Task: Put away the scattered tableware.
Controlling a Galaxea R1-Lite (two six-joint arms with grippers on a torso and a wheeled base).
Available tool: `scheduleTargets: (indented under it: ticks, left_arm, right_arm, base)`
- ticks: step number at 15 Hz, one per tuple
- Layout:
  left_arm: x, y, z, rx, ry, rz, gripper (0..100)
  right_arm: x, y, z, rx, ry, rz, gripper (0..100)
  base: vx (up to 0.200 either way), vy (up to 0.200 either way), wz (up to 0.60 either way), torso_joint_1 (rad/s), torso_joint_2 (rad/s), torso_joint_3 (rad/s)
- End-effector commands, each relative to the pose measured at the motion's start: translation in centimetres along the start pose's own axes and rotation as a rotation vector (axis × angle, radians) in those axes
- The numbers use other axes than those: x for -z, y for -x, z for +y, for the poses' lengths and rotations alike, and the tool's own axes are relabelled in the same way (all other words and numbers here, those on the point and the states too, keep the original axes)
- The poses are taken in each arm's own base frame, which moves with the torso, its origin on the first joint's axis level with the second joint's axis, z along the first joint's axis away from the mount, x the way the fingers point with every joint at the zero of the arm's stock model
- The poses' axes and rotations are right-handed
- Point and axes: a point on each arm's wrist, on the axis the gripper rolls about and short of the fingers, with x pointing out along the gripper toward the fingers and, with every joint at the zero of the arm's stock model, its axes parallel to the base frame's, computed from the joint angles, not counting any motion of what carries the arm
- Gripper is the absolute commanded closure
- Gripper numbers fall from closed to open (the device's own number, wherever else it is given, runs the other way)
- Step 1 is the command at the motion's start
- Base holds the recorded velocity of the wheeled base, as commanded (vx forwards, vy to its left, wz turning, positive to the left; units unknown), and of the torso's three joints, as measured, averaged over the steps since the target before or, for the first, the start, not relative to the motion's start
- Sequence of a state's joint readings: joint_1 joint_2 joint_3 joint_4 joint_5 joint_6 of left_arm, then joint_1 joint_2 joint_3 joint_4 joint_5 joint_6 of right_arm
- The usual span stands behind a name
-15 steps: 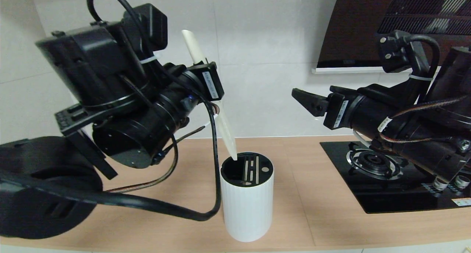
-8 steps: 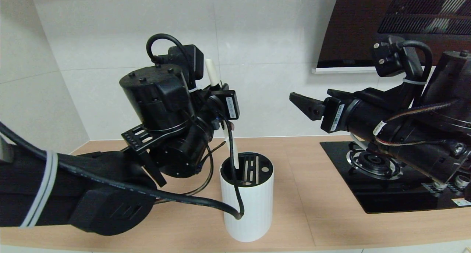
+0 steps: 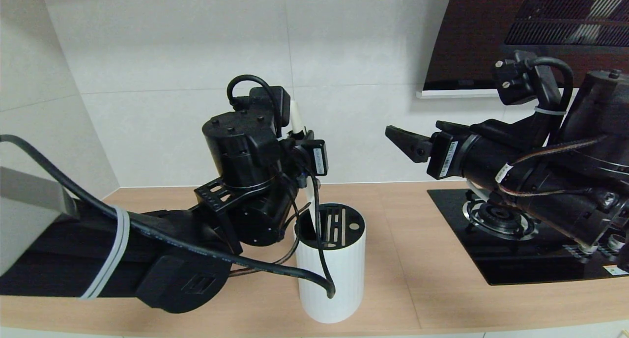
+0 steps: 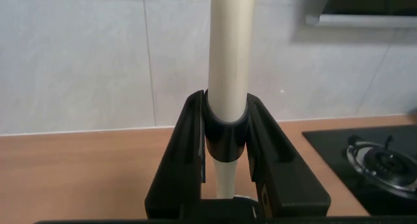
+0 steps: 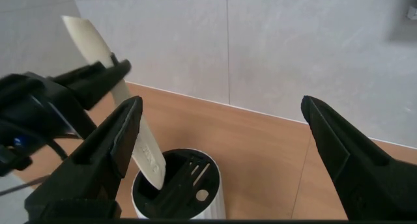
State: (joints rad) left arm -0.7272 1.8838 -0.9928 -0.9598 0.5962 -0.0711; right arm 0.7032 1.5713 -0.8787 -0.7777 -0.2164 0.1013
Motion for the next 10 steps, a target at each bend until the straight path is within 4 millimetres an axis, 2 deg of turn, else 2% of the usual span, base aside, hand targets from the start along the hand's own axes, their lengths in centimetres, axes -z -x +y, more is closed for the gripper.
scheduleTargets:
  ticks: [1,6,10]
  left_arm:
    - [0.6,-0.1,-0.2,0.003,-0.007,0.014,100]
    - [2.0,0.4,-1.2,0.034,-0.027,0.053,100]
    - [4.0,0.3,-1.5,0.036,-0.045,0.101,100]
  right_arm:
    - [0.2,-0.1,0.0,0.000,0.001,0.007,0]
    - [0.4,-0.2,0.1,-0.001,0.002,0.011,0]
    - [0.4,-0.2,0.1,-0.001,0.002,0.011,0]
  base:
    - [0.000,0.000,0.00,0.000,0.00,0.000]
    - [0.000,0.000,0.00,0.000,0.00,0.000]
    - [0.000,0.000,0.00,0.000,0.00,0.000]
